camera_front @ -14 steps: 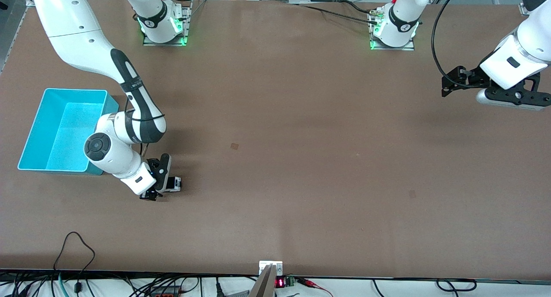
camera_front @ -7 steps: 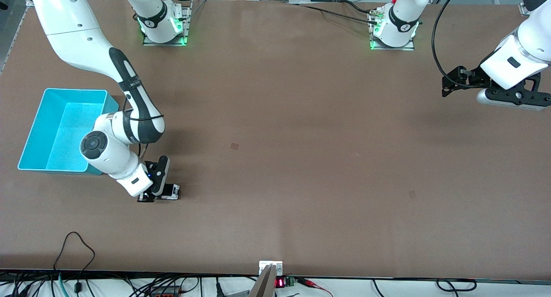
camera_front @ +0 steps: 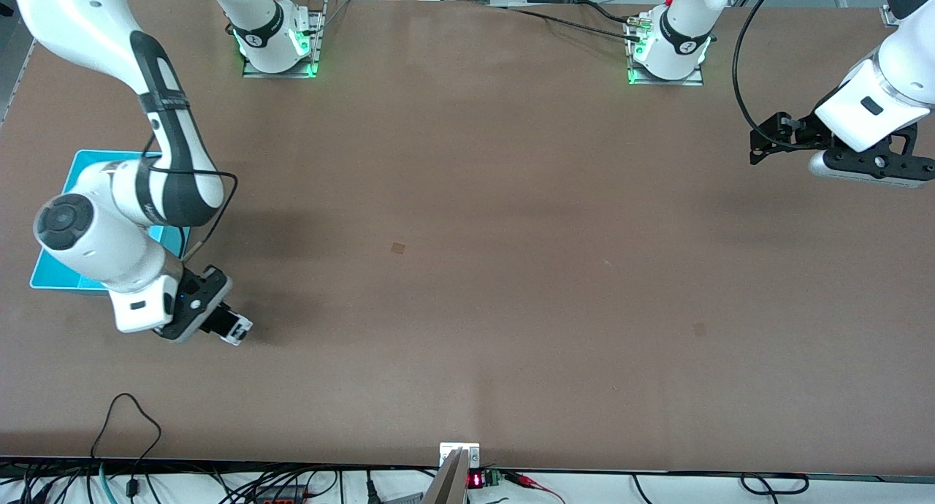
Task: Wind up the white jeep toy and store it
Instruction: 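Lift the jeep with the right gripper and carry it over the blue bin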
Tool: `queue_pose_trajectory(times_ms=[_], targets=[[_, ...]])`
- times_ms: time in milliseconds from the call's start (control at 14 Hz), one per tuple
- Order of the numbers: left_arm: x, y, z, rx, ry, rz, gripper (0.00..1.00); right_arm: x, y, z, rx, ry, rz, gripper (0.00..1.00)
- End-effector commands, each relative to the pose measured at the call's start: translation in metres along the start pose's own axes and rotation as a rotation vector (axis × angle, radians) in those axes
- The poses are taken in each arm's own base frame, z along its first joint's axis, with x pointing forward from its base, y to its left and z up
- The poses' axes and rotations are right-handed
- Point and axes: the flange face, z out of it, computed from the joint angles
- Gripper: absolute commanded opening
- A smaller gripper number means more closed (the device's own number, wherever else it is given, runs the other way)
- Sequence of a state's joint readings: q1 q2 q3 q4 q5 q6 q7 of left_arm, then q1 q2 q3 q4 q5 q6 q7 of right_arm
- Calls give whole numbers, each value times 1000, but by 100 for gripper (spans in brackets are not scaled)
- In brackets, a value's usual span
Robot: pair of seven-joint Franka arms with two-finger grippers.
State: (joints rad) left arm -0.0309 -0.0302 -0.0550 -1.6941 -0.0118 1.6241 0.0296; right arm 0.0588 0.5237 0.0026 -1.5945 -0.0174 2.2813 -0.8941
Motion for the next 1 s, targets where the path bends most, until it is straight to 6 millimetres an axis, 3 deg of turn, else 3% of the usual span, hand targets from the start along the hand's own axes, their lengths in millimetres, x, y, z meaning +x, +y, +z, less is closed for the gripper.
queue_pose_trajectory(times_ms=[0,214,357,643,929], targets=[[4,4,-11,15,13,25,100,-26,1,-29,32,-60,167,0],[4,4,-11,13,12,28,100,-79,20,-52,8,-100,344,0],[4,4,-11,13,12,29,100,-115,33,-54,3,-133,433,0],[4,6,-11,10,12,34,100,-181,45,-36,4,-205,634,0],[5,5,-10,10,10,32,100,-241,32,-16,-24,-201,755,0]])
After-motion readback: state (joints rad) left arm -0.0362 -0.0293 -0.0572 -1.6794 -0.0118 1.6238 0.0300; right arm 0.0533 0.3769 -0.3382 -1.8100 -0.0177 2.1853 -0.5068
